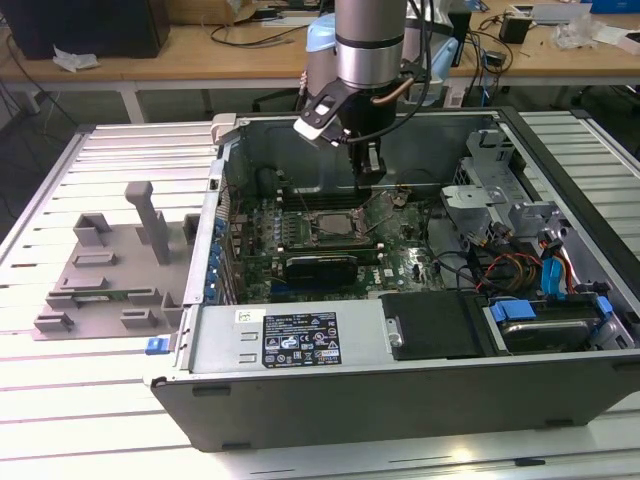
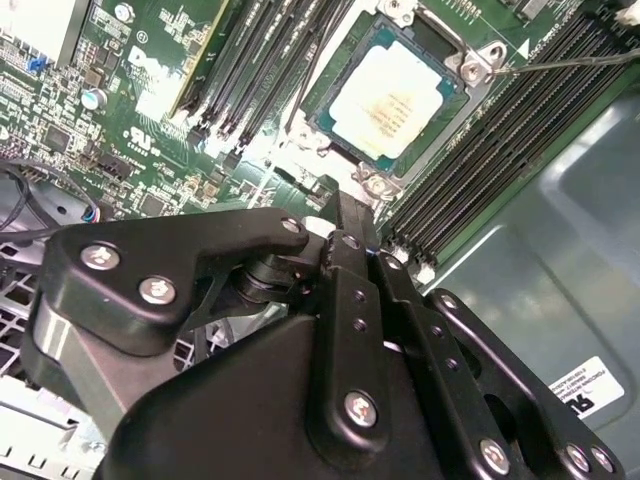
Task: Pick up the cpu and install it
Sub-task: 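Close the cpu cover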
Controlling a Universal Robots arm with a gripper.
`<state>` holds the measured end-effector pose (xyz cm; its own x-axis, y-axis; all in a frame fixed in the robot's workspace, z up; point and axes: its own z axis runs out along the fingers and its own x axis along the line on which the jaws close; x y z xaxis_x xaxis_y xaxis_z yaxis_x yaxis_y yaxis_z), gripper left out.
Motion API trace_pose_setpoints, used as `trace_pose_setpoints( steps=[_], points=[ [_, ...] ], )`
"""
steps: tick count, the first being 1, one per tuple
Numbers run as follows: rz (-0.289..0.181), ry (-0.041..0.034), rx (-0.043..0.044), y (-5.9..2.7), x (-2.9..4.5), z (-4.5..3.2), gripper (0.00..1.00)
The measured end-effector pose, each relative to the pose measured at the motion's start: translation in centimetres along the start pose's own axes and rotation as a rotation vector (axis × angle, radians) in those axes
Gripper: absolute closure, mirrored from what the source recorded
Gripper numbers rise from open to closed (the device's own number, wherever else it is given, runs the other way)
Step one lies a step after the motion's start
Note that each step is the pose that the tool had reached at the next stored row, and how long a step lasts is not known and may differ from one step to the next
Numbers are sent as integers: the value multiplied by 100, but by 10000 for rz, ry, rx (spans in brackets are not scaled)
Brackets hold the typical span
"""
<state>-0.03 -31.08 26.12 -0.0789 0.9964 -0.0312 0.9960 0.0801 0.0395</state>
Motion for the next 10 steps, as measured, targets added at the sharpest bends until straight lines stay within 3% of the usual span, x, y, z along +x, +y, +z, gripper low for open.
trace_pose_setpoints(
  steps=[10],
  points=[
    [1, 0, 0, 82, -6, 3, 89]
  ],
)
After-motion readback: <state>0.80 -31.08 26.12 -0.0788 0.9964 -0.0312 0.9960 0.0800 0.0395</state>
